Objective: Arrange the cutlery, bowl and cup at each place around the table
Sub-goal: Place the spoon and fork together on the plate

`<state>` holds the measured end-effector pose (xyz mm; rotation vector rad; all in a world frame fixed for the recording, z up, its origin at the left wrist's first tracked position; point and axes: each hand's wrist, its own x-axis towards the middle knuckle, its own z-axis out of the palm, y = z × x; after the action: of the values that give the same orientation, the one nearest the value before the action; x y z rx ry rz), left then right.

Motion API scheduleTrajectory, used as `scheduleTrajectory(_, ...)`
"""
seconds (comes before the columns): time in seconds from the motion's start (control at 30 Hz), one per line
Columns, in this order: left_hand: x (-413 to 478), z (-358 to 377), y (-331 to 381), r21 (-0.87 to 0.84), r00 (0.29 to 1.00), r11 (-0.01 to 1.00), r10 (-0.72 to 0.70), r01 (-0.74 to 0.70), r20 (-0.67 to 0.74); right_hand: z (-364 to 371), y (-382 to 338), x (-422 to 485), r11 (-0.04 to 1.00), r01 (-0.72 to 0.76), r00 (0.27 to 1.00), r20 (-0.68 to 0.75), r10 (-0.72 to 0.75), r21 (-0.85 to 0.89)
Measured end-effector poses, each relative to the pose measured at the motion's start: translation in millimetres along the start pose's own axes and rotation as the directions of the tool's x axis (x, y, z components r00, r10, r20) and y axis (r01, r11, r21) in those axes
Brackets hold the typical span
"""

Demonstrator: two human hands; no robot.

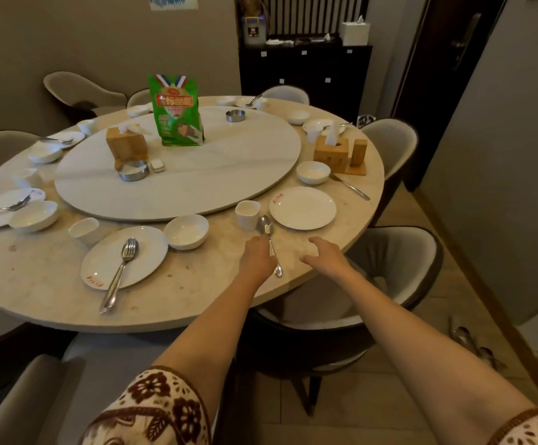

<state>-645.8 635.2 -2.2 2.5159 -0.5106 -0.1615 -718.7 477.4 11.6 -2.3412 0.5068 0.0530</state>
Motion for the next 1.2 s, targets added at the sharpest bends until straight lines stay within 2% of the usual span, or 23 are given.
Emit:
scheduleTrajectory(0.3,79,28,56,0.129,0.999,0.991,0.044,-0.039,-0.029,-45,35,70,0.972,0.087,0.996,-0.014,-0.093,-0.216)
scheduleTrajectory(0.5,146,31,96,0.185,0.997,0.980,0.079,-0.076,-0.009,-92,42,136,0.948,0.111,0.993,-0.008,-0.119,-0.297)
scheduleTrajectory(0.73,201,52,124,0.290,0.991,0.952,0.122,-0.102,-0.053,-125,57,210,0.935,0.126,0.986,-0.059,-0.154,-0.331)
scheduleTrajectory(0.9,217,82,134,0.351,0.993,0.936,0.056,-0.015,-0.108,-133,90,266,0.920,0.146,0.984,-0.039,-0.172,-0.364)
scheduleTrajectory(1.2,217,106,145,0.383,0.954,0.881,-0.211,0.280,-0.212,-138,117,330,0.849,0.239,0.970,0.087,-0.225,-0.471)
